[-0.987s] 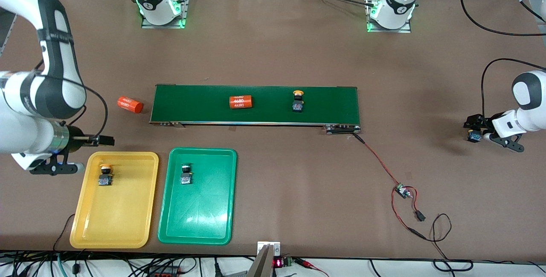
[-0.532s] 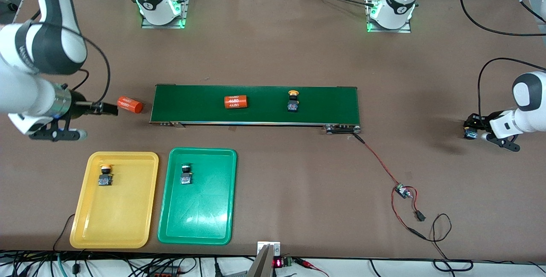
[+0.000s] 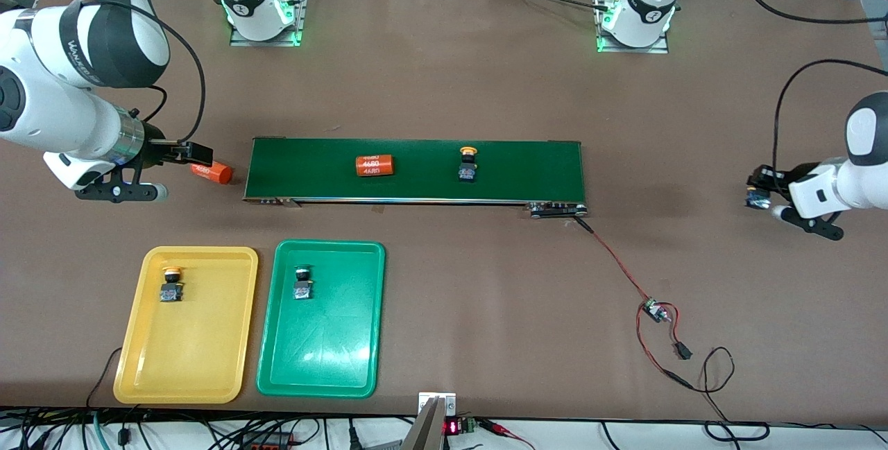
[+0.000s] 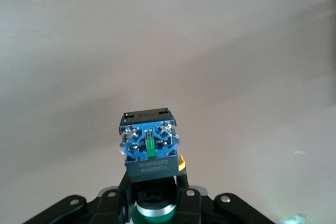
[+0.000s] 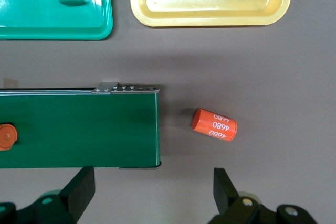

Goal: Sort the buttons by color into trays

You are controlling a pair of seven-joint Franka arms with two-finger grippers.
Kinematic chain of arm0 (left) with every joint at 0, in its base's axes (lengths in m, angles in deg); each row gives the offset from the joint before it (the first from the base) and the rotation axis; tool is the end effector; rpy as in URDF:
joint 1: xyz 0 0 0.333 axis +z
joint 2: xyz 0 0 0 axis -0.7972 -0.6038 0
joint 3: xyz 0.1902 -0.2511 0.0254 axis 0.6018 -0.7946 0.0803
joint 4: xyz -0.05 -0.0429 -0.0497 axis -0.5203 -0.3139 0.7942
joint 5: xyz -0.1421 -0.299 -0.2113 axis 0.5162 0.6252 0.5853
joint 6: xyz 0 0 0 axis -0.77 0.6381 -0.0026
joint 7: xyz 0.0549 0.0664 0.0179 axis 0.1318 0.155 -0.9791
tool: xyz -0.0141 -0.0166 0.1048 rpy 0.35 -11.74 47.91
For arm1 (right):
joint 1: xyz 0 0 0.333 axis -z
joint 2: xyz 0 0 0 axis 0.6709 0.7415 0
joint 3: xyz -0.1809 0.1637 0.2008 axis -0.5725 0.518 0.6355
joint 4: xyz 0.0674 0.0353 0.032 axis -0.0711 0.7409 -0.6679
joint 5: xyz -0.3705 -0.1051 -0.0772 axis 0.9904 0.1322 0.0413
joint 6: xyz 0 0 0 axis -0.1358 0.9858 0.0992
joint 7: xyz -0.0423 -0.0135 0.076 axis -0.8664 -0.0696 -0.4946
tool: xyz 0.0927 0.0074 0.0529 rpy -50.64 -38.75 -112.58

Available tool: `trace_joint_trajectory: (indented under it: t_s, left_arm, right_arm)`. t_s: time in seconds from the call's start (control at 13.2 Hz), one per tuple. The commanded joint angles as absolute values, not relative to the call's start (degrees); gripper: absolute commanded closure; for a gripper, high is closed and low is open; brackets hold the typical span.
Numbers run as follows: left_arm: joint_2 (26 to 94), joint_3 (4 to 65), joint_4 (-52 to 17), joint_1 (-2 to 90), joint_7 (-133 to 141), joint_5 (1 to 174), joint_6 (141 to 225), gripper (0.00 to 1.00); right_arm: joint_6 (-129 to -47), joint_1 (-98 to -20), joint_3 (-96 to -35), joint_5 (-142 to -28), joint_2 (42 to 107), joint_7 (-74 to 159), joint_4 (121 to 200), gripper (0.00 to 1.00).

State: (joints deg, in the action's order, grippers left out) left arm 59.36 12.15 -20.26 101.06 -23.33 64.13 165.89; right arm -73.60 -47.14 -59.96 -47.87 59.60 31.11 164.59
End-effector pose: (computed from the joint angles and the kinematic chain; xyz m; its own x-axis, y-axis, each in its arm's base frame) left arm 0.5827 0.1302 0.3267 0.8885 -0.3386 -0.3098 -0.2874 -0.9368 0.1995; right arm 0.5826 0.0506 0.4443 0.9821 -0.0257 -0.1868 -0.0229 -0.9996 0.0169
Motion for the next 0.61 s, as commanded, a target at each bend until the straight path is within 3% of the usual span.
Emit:
trace_joint_trajectory:
  t_s: [0.0,0.23,0.53]
  left_arm:
    - [63.9,12.3,-21.9,95.1,-19.1,71.7,163.4,1.00]
    - [66.0,12.3,-23.4,85.1,-9.5,74.7,167.4,1.00]
    - [66.3,12.3,-28.4,76.1,0.1,74.7,180.2,1.00]
  right_arm:
    - [-74.5,-47.1,-60.2,-48.1,57.9,30.6,166.1,0.00]
    - [-74.0,-47.1,-60.2,-48.3,57.9,30.6,166.2,0.00]
    - [-74.1,-47.0,-60.2,-48.2,58.1,30.6,166.2,0.00]
